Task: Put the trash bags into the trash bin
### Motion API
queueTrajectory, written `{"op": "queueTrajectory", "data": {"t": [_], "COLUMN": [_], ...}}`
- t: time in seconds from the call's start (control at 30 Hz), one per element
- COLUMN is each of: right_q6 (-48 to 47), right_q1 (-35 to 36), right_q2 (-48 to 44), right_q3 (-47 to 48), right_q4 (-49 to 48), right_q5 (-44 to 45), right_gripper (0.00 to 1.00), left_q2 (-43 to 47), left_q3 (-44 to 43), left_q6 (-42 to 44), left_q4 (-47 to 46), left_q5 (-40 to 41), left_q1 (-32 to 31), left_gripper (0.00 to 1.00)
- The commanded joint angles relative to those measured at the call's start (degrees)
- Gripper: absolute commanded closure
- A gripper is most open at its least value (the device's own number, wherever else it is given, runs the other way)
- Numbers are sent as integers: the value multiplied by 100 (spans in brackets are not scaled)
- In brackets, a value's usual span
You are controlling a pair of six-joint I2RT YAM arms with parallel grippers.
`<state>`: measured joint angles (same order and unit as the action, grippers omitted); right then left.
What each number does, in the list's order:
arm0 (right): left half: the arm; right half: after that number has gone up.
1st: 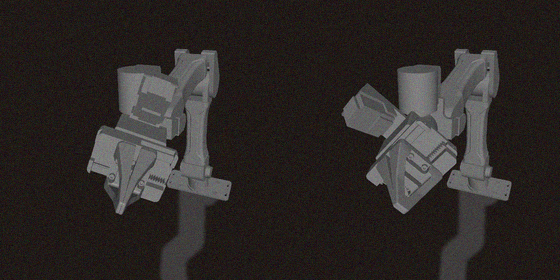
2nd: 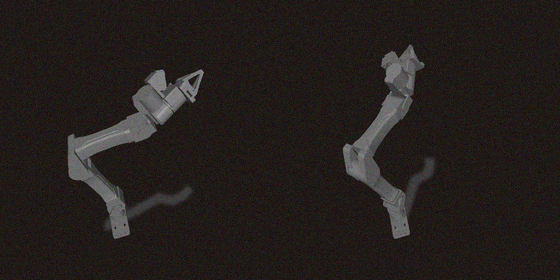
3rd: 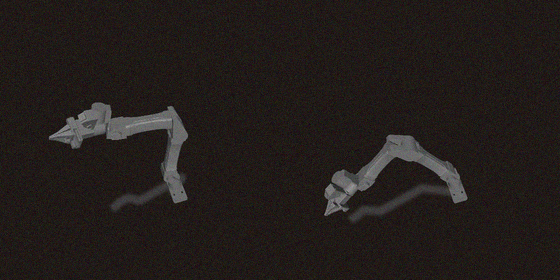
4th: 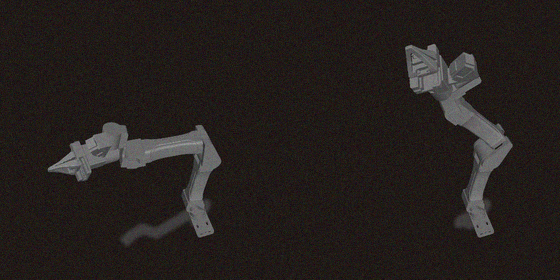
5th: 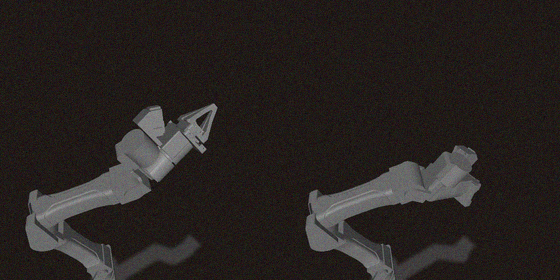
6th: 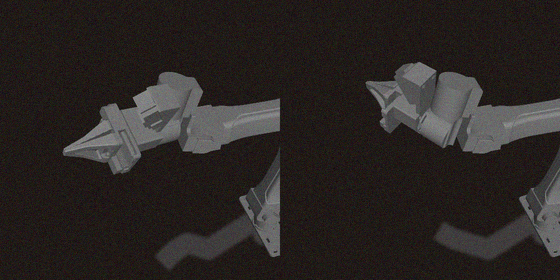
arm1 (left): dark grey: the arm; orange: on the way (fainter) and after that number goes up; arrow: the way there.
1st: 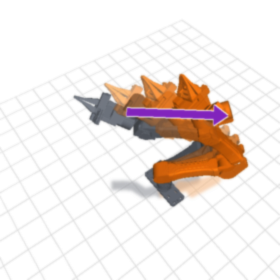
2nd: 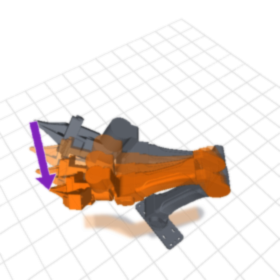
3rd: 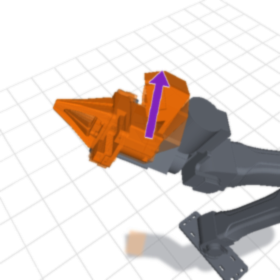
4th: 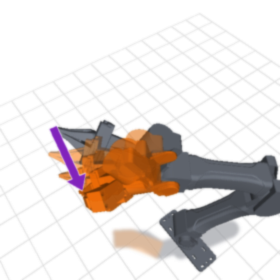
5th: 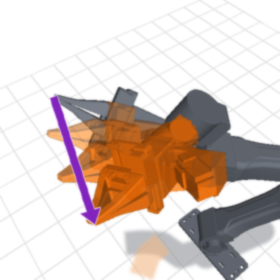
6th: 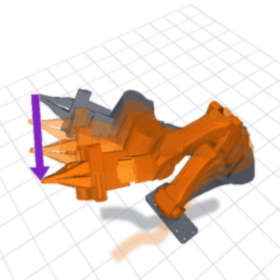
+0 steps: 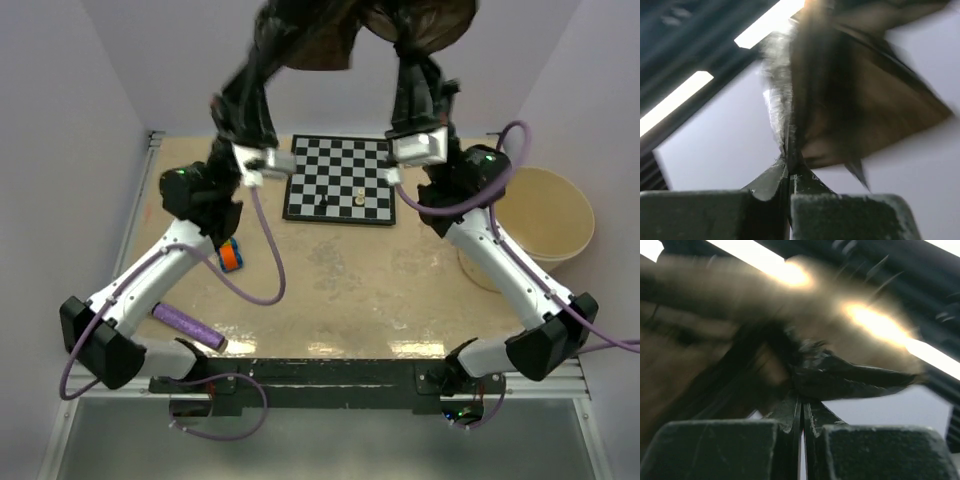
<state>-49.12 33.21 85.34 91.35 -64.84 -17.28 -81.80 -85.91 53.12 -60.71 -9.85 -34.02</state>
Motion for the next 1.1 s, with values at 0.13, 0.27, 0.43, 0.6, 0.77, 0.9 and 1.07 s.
{"op": "queueTrajectory", "data": {"t": [0.13, 0.27, 0.43, 0.6, 0.77, 0.9, 1.07], "right_q6": [-3351, -1874, -1673, 134, 1607, 1363, 607], "right_q1": [-377, -368, -368, -368, -377, -386, -351], "right_q2": [-2230, -6277, -6692, -4759, -2799, -1978, -1600], "right_q3": [-4286, -6143, -6184, -5156, -3997, -3028, -2553], "right_q4": [9678, 7306, 7528, 7233, 6545, 6519, 6044], "right_q5": [-547, -1084, -805, 55, 709, -142, -873], "right_gripper": [100, 100, 100, 100, 100, 100, 100], "left_q2": [2304, 3967, 4296, 3427, 2864, 2678, 2389], "left_q3": [3895, 5300, 5498, 4760, 4101, 3565, 2573], "left_q6": [2940, 1818, 1063, -1238, -3419, -3600, -2582], "left_q4": [9254, 7842, 7556, 7259, 6660, 7193, 8924], "left_q5": [-1553, -1662, -1197, 260, 520, -735, -2274], "left_q1": [-368, -386, -395, -369, 44, 255, 299], "left_gripper": [100, 100, 100, 100, 100, 86, 62]}}
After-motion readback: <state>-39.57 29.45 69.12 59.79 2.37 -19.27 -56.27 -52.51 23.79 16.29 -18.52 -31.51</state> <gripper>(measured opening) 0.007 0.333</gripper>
